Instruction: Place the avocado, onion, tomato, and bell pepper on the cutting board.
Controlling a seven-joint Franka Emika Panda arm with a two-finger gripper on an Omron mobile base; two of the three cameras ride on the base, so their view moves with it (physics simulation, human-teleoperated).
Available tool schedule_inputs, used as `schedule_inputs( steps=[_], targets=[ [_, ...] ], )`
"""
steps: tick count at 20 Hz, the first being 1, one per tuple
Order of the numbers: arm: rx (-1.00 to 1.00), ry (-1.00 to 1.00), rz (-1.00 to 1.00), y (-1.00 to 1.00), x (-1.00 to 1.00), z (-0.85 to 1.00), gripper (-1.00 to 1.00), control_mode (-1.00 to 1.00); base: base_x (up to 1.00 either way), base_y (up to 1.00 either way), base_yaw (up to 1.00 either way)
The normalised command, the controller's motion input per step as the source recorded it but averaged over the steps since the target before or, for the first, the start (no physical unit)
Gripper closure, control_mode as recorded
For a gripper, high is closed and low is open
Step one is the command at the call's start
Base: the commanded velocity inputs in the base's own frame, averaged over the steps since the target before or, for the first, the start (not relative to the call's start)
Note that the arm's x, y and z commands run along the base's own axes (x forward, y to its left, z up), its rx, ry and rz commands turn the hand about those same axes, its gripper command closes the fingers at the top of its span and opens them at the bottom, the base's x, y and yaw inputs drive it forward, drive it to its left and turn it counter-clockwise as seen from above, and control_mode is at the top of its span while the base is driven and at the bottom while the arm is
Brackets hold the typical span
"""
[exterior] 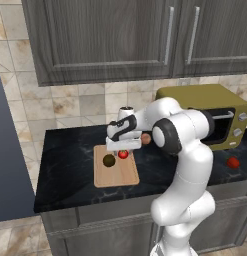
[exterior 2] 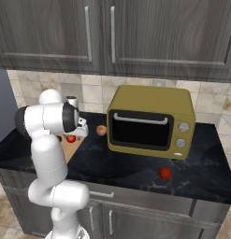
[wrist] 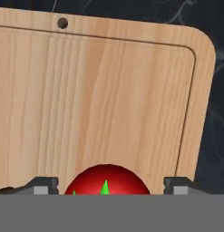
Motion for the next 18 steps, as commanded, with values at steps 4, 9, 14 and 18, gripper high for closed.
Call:
schedule_inputs(
  steps=[4, 9, 14, 18],
  targets=[
    [0.0, -0.07, 0.0, 0.0, 0.0, 0.16, -1.0, -1.0, 0.0, 0.0, 0.0],
    [0.0, -0.16, 0.0, -0.04, 0.0, 0.36, -1.0, -1.0, 0.0, 0.0, 0.0],
    [0.0, -0.14, 0.0, -0.2, 0.0, 0.38, -1.0, -1.0, 0.0, 0.0, 0.0],
    [0.0, -0.11, 0.0, -0.29, 0.0, 0.31, -1.0, -1.0, 0.0, 0.0, 0.0]
  ],
)
